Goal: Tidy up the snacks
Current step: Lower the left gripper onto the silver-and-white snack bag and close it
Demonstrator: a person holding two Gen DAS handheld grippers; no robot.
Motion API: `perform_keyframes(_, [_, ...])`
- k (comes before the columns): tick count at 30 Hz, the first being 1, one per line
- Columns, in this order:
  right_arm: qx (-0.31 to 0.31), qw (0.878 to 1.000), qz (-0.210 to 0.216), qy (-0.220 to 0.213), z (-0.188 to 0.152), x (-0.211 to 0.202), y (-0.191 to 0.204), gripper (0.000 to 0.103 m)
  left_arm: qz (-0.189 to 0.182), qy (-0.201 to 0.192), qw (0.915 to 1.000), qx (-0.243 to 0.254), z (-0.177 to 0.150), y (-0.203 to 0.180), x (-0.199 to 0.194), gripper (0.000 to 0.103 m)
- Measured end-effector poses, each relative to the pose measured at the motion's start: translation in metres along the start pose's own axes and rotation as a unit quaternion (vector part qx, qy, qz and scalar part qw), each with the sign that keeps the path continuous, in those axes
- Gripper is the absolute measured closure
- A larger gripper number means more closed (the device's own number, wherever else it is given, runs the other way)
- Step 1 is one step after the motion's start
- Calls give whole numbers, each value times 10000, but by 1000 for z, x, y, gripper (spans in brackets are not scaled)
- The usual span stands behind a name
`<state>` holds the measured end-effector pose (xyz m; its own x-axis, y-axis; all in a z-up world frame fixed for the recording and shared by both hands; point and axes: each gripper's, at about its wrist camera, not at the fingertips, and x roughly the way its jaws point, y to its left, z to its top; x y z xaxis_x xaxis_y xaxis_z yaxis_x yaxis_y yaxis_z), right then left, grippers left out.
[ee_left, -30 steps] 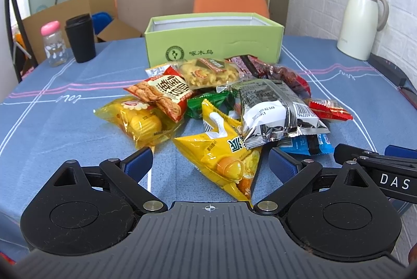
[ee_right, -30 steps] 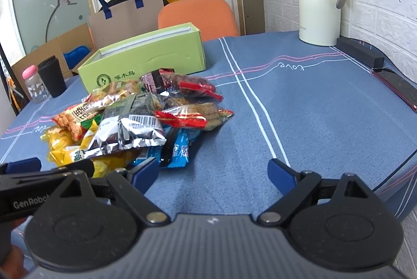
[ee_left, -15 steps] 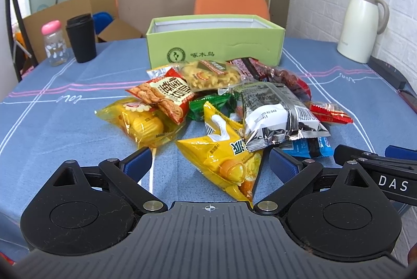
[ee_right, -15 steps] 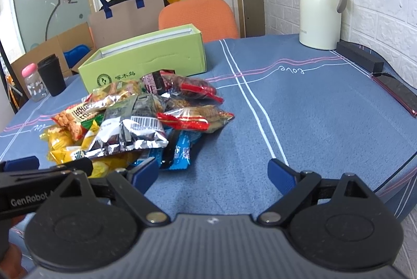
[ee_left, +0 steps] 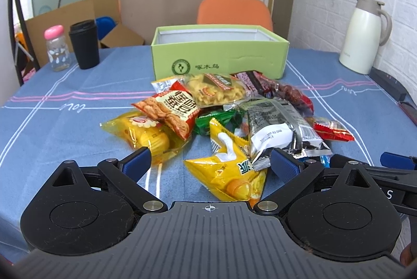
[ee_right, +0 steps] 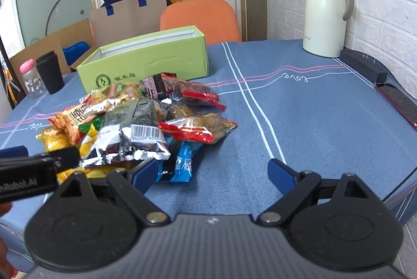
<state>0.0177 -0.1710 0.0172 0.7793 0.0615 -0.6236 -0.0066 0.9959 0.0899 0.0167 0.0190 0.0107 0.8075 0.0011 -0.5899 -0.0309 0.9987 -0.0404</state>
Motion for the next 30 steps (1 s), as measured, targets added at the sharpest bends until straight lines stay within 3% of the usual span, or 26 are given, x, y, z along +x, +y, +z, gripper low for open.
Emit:
perform_keyframes(7, [42, 9993, -327, 187, -7, 17, -17, 11, 65, 61, 9999, -133, 4, 7, 7, 15])
perform_keyframes(13, [101, 9993, -216, 282, -9, 27, -24, 11, 124, 159, 9996, -173, 4, 13, 11, 15])
perform_keyframes(20, [276, 9991, 66, 331, -10, 32, -33, 11, 7, 233, 9986, -468, 4, 51, -1, 15])
perform_keyframes(24, [216, 9984, 509, -119, 4, 8, -29, 11, -169, 27, 9975, -689, 21, 80, -8, 13])
perform_keyframes(27, [-40, 9937, 1026, -447, 20, -3, -12, 11, -581, 10, 9944, -884, 42, 91, -1, 12])
perform_keyframes(30, [-324, 9889, 1412, -335, 29, 10, 11, 11, -752, 153, 9926, -938, 58, 85, 14, 15])
